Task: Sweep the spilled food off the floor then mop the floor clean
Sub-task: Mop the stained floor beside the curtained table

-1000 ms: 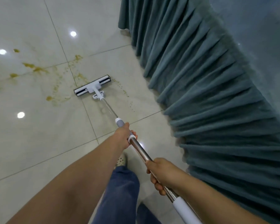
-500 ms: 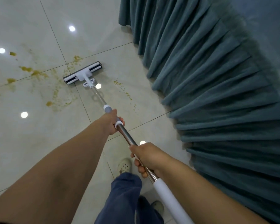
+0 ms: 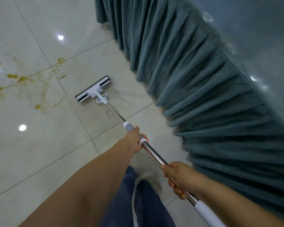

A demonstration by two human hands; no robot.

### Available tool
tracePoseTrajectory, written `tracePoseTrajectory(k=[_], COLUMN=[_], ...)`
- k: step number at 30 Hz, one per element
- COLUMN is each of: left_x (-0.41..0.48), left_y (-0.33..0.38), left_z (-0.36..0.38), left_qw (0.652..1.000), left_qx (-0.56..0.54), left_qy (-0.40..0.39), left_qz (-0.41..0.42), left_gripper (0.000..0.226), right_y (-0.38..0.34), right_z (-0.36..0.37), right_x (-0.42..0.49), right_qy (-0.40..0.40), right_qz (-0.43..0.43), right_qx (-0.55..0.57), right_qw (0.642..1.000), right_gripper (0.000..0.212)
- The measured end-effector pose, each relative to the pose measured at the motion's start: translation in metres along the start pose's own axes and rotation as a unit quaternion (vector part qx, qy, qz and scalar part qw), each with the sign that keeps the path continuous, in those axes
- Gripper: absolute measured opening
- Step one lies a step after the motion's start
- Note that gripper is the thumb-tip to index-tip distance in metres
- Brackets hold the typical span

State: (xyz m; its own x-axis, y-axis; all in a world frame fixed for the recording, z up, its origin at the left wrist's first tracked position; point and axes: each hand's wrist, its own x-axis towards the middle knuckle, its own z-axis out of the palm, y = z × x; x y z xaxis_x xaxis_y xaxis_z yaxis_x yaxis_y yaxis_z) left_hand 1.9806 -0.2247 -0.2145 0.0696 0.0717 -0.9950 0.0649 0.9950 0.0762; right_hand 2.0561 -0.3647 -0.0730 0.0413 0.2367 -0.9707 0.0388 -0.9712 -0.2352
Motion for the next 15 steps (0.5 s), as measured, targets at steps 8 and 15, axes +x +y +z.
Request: tracePoseTrajectory(k=[8, 15], left_x=[-0.033, -0.054], left_y=[-0.163, -0.196], left_z=[0.08, 0.105], left_qw=[0.997, 0.993], left_qx=[-0.001, -0.057], left_qy=[-0.045, -0.06], left_qz=[-0.055, -0.088], left_gripper=[0.03, 0.029], right_y=[0.154, 0.178], right_z=[-0.067, -0.094], right_x=[-0.069, -0.097], right_qy=[0.042, 0.039], right_qz=[0.023, 0.013], right_qx=[-0.093, -0.129], right_qw=[0.994, 0.991], right_gripper=[0.026, 0.024])
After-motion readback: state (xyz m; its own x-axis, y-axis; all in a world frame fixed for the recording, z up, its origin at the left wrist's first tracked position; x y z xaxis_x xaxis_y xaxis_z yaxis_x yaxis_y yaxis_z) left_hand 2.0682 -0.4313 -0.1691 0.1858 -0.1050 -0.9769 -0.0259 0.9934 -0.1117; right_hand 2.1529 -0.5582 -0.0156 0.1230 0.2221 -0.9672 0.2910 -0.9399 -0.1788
